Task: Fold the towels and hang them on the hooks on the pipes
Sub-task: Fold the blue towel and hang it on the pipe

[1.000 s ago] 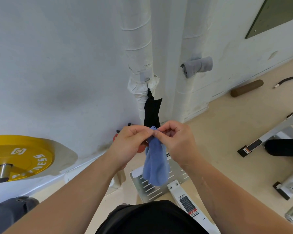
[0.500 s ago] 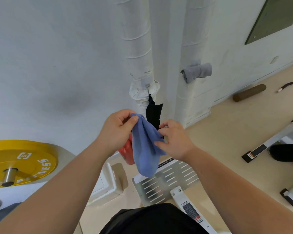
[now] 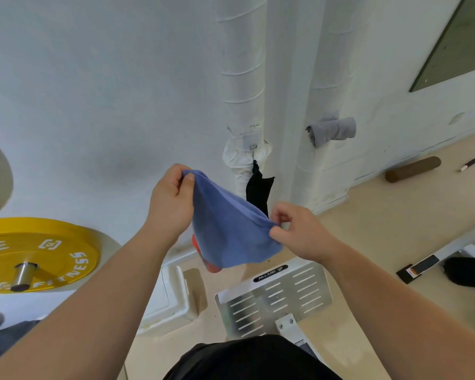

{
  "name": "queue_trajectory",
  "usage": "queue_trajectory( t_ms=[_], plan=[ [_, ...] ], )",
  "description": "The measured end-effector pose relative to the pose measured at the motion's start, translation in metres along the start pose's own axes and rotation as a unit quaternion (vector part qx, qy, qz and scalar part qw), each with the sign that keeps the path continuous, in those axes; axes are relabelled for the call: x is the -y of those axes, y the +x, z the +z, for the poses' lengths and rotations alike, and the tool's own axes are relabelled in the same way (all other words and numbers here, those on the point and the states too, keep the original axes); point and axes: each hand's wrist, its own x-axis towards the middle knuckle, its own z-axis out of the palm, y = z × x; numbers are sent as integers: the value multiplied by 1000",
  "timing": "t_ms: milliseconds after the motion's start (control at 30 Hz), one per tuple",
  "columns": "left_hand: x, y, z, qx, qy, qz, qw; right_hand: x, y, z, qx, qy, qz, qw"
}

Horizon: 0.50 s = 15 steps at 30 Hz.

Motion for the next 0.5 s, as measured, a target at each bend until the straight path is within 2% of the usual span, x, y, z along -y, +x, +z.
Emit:
queue_trajectory(
  t_ms=[100,167,267,367,500],
  plan=[
    [2,9,-1,-28,-34,-27,999,9,-2,1,1,38,-9,999],
    [6,15,-1,-47,-70,-55,995,12,-4,-2,9,4,-24,1000],
    [15,20,1,-69,-97,-83,990,5,-7,-10,-41,-74,-45,995],
    [25,22,5,-63,-78,-91,991,-8,-11,-20,-76,-99,-31,992],
    [37,23,22,-27,-50,-120,991,-22,-24,-20,-45,-146,-13,988]
  ],
)
